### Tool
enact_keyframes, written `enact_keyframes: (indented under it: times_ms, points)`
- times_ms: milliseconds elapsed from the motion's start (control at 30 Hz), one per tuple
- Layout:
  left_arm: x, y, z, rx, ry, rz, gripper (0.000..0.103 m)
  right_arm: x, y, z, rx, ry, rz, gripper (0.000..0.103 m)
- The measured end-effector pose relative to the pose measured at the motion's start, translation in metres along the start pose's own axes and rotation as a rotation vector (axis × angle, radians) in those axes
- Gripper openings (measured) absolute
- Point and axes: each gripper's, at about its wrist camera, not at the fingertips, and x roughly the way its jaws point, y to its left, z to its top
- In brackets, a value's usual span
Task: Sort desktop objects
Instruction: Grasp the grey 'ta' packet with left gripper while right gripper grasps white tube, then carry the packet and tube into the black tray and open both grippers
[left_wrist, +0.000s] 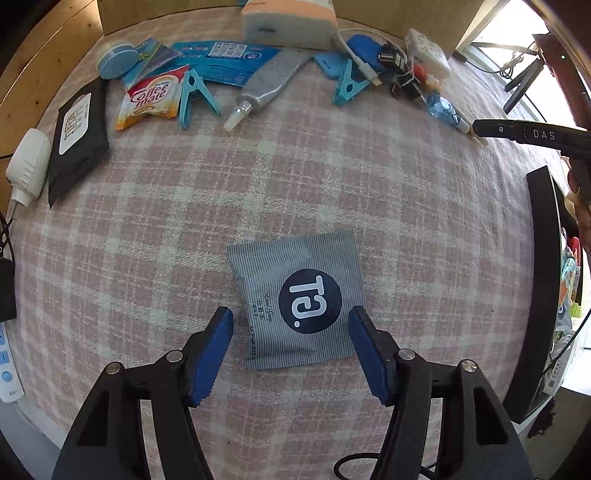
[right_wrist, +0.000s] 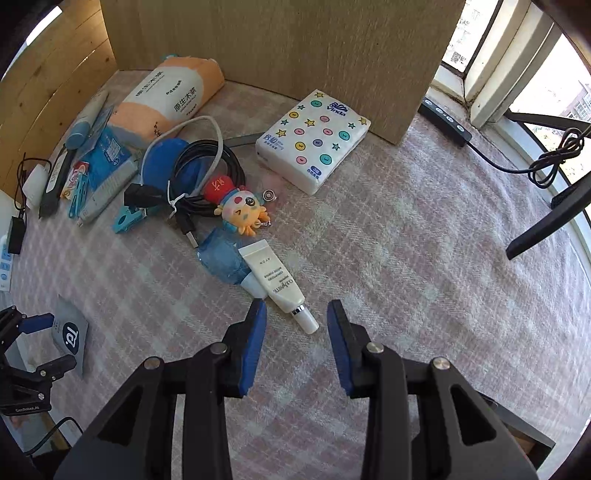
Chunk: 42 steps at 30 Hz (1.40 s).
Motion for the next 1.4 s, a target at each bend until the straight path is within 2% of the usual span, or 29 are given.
enact_keyframes:
  times_ms: [167,200,300,367,433,667,933,1067,1200,1400]
  points:
    - [0.002,-0.002,-0.002,-0.002,-0.014,0.003,0.053,0.009,-0.007,0.005,0.03,0.007,0.053,0.033]
    - [0.002,-0.002,-0.003,-0.006,-0.019,0.0,0.048,0.009,-0.008,0.005,0.04,0.007,0.065,0.032]
    - [0.002,-0.004,-0.004,-0.009,-0.032,-0.001,0.037,0.013,-0.011,-0.001,0.058,0.023,0.073,0.018]
    - [0.002,-0.005,-0.005,-0.018,-0.041,0.0,0.024,0.012,-0.012,-0.005,0.066,0.02,0.081,0.017]
    - [0.002,-0.005,-0.007,-0.027,-0.045,-0.021,0.02,0.011,-0.014,-0.009,0.095,0.017,0.098,0.017]
    - [-0.006,-0.009,-0.017,-0.026,-0.078,-0.036,0.011,-0.004,-0.013,-0.044,0.161,-0.004,0.143,0.017]
    - [-0.027,-0.023,-0.025,0.013,-0.119,-0.059,0.007,-0.062,-0.019,-0.098,0.244,-0.092,0.22,0.017]
    - [-0.04,-0.045,-0.014,0.079,-0.14,-0.094,0.007,-0.092,-0.02,-0.123,0.294,-0.137,0.218,0.017]
    - [-0.054,-0.09,0.009,0.177,-0.143,-0.129,0.007,-0.107,-0.034,-0.154,0.36,-0.177,0.184,0.017]
    - [-0.076,-0.176,-0.018,0.356,-0.139,-0.226,0.007,-0.127,-0.081,-0.236,0.507,-0.202,0.114,0.017]
